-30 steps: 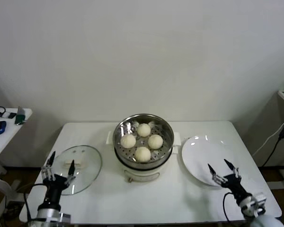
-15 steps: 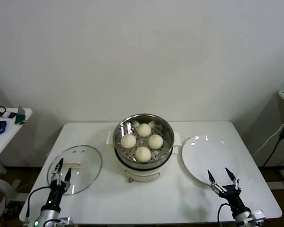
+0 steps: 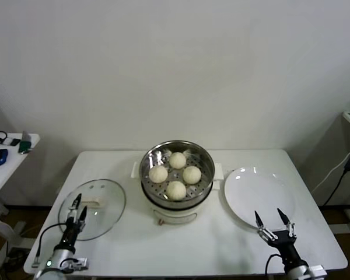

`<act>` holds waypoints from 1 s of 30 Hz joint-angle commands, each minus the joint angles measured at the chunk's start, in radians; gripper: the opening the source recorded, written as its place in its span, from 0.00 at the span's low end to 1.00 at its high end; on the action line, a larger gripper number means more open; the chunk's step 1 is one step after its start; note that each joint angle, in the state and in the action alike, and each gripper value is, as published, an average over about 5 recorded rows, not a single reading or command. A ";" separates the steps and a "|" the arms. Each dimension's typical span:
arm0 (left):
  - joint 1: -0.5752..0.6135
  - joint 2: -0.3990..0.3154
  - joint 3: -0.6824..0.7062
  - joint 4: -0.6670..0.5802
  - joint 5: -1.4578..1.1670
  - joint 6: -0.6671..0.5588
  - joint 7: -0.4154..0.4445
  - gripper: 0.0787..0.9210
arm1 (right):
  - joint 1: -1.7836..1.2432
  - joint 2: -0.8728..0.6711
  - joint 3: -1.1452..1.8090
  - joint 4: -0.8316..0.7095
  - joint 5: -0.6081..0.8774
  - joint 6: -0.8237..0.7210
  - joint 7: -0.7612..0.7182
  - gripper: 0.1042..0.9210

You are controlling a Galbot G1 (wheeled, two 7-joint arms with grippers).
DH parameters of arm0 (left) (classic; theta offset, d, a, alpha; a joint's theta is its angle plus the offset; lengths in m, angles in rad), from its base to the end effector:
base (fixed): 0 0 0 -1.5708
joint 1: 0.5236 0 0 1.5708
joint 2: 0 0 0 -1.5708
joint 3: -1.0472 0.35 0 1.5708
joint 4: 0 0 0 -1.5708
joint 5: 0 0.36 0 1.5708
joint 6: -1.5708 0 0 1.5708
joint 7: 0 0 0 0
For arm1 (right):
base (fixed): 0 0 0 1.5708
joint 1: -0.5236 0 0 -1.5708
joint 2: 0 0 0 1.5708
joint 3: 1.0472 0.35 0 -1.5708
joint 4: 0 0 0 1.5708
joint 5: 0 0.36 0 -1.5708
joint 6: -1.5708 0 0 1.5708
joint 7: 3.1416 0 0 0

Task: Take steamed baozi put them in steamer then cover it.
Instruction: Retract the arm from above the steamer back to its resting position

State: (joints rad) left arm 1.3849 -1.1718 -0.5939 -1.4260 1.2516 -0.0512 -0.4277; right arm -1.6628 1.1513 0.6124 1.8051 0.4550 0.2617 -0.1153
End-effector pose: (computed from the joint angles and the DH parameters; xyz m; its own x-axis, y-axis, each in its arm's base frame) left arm 0.2158 0.1792 -0.4580 -0.9992 -0.0349 0.0212 0.0243 -0.0903 0.9956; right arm 0.1516 -0.1369 -0.3897 -0.9874 -0.1232 0.0998 -0.1194 0.9919 0.0426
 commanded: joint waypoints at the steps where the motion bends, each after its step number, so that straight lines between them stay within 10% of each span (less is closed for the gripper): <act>1: -0.125 0.010 0.020 0.127 0.022 -0.006 -0.005 0.88 | -0.014 0.022 0.007 0.021 -0.016 0.003 0.004 0.88; 11: -0.173 0.007 0.028 0.195 0.025 -0.019 -0.008 0.81 | -0.018 0.039 0.006 0.027 -0.032 0.007 0.003 0.88; 30: -0.105 0.004 0.016 0.057 -0.022 0.010 0.016 0.16 | -0.011 0.052 0.005 0.041 -0.050 0.005 0.012 0.88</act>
State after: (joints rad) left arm 1.2455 -1.1773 -0.5750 -1.2674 1.2698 -0.0615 -0.4325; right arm -1.6743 1.2010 0.6158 1.8429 0.4086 0.2684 -0.1054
